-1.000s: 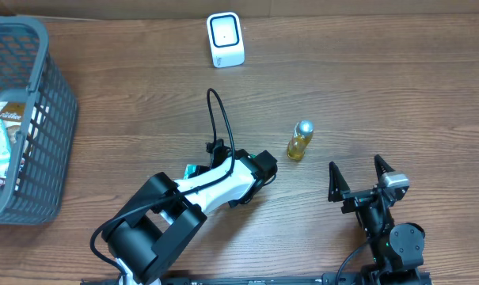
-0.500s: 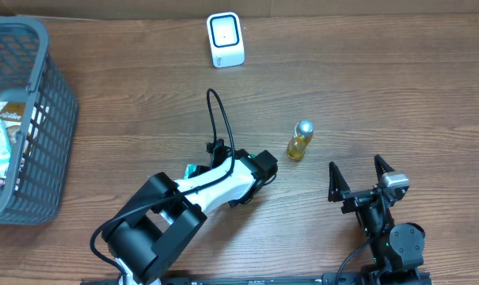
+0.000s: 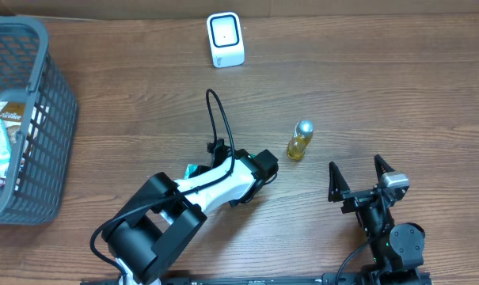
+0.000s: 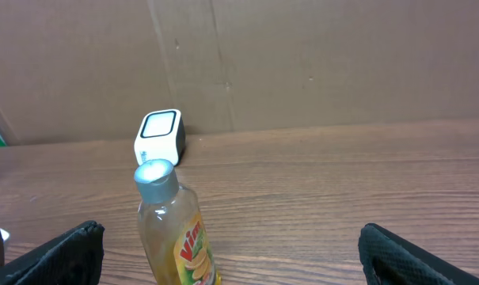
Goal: Scan the item barcode
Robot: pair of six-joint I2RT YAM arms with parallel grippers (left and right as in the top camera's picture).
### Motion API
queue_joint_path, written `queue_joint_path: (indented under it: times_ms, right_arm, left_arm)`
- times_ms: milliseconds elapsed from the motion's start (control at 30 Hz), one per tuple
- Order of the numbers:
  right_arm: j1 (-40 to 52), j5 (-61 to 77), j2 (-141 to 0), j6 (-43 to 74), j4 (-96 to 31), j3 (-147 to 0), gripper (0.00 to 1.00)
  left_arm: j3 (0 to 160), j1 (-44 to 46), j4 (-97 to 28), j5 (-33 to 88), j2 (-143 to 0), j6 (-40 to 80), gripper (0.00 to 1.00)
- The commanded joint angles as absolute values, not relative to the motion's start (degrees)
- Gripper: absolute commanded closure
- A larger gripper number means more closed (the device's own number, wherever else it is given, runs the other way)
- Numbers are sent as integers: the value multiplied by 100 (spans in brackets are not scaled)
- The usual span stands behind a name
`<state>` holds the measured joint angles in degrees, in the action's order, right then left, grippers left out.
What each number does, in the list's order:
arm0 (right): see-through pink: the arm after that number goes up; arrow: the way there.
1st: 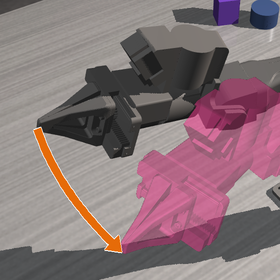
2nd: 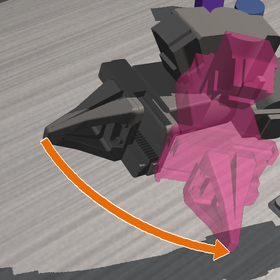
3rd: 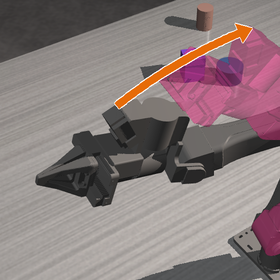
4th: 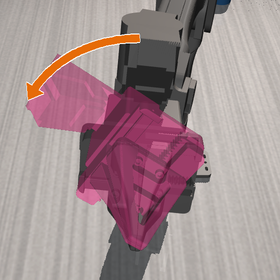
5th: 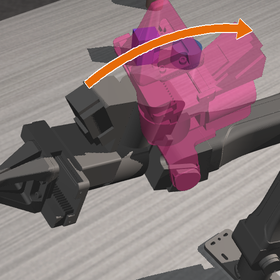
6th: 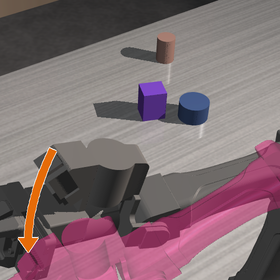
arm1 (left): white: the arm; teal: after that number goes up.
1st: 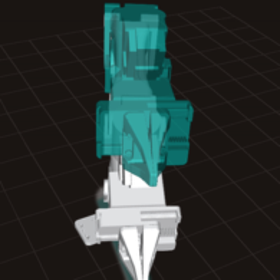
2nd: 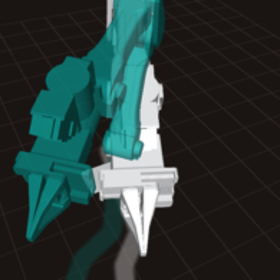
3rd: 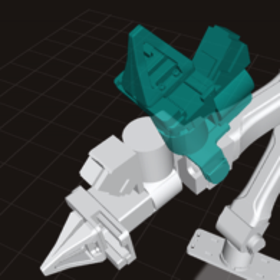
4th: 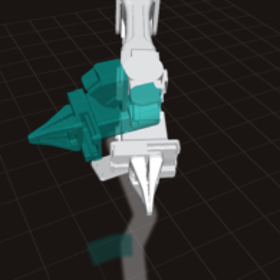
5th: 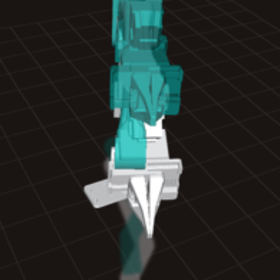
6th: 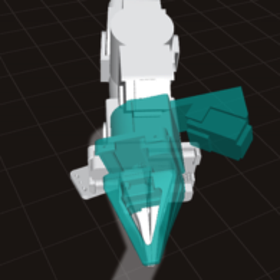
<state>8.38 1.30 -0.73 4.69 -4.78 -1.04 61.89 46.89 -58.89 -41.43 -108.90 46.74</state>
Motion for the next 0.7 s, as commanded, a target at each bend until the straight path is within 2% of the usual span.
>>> queue_joint_path:
  times_ms: [0,333,433,667]
  right_arm:
    - [849,156,-16,471,-469,-45,0]
    - [849,156,-16,471,-469,-45,0]
    - [849,156,-16,471,-469,-45,0]
    - [849,156,-16,471,-469,-45,0]
  left_arm:
    - [6399,4740,-5942,-4040,-10938,4757,74]
    - [6628,4740,-6114,-3806,-10938,4735,73]
    - [6628,4740,-6042,-3632,-10938,4580,69]
    - [6646,4740,-5999,-3483,-10938,4451,71]
